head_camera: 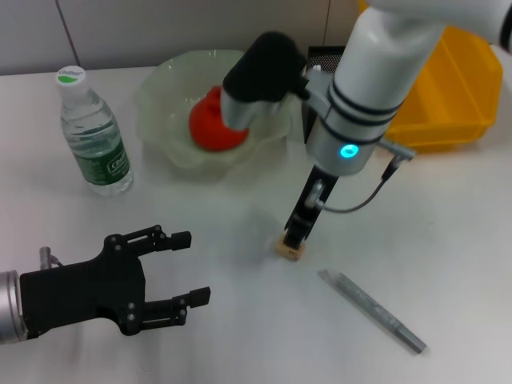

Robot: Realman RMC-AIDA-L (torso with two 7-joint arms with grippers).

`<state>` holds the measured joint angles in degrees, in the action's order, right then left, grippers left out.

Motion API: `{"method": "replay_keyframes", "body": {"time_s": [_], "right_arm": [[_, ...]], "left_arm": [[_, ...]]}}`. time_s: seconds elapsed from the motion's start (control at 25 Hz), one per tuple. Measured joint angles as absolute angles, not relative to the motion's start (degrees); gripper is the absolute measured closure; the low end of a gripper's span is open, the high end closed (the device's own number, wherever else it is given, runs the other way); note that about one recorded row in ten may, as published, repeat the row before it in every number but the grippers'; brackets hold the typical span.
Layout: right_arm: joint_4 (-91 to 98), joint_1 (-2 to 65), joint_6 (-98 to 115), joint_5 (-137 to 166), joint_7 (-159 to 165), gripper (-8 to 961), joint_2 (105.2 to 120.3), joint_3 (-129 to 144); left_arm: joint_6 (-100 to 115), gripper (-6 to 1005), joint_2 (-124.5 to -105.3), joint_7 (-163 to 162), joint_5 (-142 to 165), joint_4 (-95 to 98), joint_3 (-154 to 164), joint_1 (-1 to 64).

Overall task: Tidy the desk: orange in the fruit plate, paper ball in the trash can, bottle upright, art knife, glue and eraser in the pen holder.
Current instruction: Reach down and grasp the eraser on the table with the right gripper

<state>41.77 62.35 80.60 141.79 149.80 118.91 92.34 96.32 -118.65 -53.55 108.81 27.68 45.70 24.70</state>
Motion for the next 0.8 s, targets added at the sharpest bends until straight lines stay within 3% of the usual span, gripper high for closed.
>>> {"method": "replay_keyframes", "body": {"time_s": [0.28, 0.8], "right_arm": [[56.1, 57.4, 88.4, 150.7, 150.9, 648, 119.19, 82.6], [48.5, 58.9, 83.8, 144.3, 148.3, 610, 119.59, 87.2]], "left_arm": [[96.2, 213, -118.65, -53.5, 108.7, 27.7, 46.1, 24.7], [95.8, 213, -118.65, -53.5, 108.8, 27.6, 46.2, 24.9]]}}
